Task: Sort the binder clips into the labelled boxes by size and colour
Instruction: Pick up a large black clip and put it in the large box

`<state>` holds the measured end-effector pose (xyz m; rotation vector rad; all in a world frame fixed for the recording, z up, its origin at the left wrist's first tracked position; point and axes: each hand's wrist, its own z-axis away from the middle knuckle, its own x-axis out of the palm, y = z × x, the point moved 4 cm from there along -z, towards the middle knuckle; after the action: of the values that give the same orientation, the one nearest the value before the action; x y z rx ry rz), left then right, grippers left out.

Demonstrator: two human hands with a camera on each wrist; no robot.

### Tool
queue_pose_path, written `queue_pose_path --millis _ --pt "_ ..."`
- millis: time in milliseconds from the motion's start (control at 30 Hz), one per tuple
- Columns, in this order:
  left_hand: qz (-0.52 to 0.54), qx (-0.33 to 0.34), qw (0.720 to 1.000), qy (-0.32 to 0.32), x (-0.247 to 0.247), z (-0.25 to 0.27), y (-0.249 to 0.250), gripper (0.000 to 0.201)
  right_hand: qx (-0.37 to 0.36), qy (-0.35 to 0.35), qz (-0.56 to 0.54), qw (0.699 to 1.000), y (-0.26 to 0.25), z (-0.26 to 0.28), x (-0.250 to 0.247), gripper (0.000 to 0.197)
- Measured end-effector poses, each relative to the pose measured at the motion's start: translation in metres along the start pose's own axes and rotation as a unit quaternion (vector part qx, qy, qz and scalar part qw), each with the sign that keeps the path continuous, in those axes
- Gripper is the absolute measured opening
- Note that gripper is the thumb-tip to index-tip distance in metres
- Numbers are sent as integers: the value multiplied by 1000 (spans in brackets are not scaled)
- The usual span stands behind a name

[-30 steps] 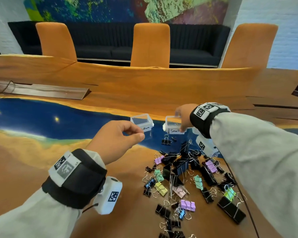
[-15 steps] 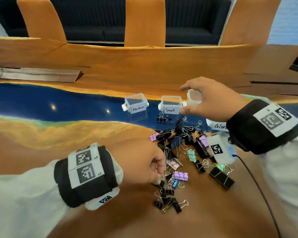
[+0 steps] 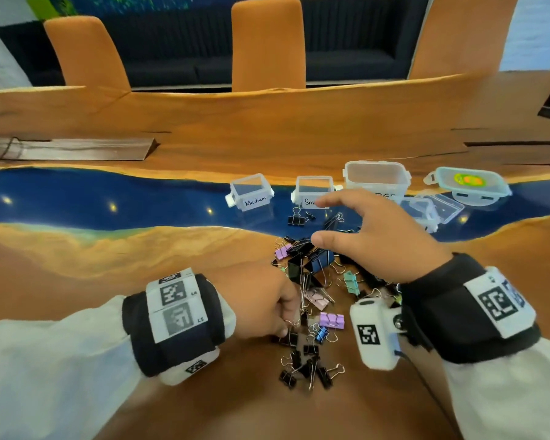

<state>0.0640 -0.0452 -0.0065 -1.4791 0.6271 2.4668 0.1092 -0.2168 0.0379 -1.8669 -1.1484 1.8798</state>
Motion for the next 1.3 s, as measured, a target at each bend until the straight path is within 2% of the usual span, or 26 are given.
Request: queue_pose_path --millis 100,200,300,400,533,700,867,1033,1200,1300 --pt "65 3 998 18 -11 6 -12 6 -2 8 -44 999 3 5 9 38" --pt "147 8 986 81 -31 12 -22 7 -19 2 -126 992 0 11 12 23" --pt "285 13 945 160 -49 15 -24 7 -47 -28 -211 976 -6 15 15 22" --pt "372 12 906 203 -56 12 -20 4 -60 -37 -232 970 -6 14 18 21" --pt "399 7 886 235 -51 7 -14 2 -59 -17 -232 971 0 14 17 20" --pt "400 1 880 255 -48 7 -17 6 -47 -39 -219 974 3 14 19 24" --pt "313 33 896 312 -53 20 -5 12 -7 -8 -207 978 9 11 25 18" --pt "237 79 907 340 -54 30 10 11 16 10 -221 975 12 10 20 15" --pt "351 58 872 336 -55 29 -2 11 15 29 -281 959 11 10 16 20" --pt "431 36 844 317 -52 22 -12 22 21 27 -369 929 13 8 17 23"
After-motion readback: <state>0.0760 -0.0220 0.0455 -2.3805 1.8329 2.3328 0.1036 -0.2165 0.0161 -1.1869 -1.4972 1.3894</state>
